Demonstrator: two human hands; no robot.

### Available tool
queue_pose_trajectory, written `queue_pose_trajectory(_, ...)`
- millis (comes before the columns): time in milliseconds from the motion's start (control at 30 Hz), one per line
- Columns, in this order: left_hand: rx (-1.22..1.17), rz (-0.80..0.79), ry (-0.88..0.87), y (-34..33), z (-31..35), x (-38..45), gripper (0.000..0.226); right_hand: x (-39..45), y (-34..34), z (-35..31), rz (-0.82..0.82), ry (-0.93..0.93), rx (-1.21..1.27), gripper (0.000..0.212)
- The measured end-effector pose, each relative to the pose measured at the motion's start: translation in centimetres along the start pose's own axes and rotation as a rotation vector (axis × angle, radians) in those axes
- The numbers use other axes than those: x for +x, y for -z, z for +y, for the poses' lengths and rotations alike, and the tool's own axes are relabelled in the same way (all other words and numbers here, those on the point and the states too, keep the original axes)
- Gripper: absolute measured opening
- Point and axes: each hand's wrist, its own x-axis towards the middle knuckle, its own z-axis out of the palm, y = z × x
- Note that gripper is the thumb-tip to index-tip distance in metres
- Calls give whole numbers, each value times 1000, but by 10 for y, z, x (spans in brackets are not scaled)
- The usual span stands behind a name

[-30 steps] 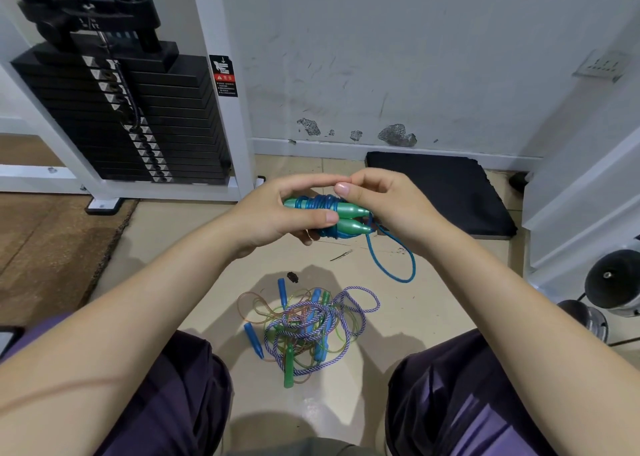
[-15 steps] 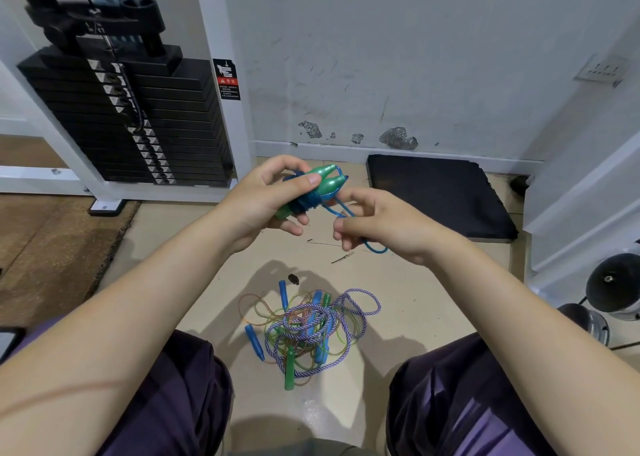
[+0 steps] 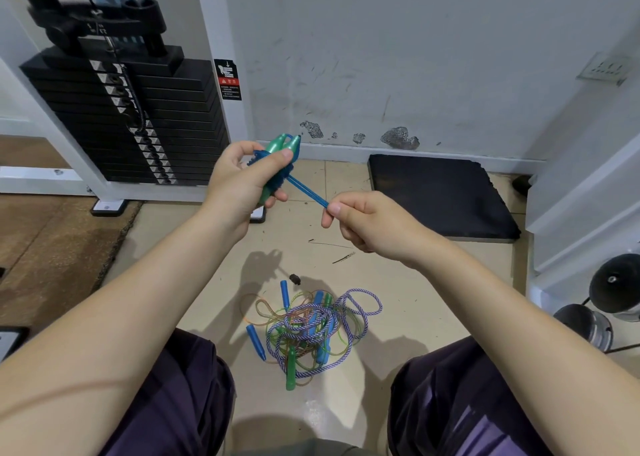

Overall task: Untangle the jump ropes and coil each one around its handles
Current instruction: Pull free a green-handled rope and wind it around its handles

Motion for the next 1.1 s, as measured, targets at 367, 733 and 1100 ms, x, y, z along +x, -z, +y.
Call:
queue_pose_trajectory(367, 405, -339, 161, 0, -7, -2, 49, -7, 12, 1, 185, 219, -326, 23)
queue_pose_trajectory(733, 518, -624, 146, -15, -14, -22, 51, -4, 15, 3, 207, 285, -339, 17)
queue_pose_trajectory(1100, 562, -688, 49, -20, -9, -33, 11, 2, 21, 12, 202, 198, -357, 28)
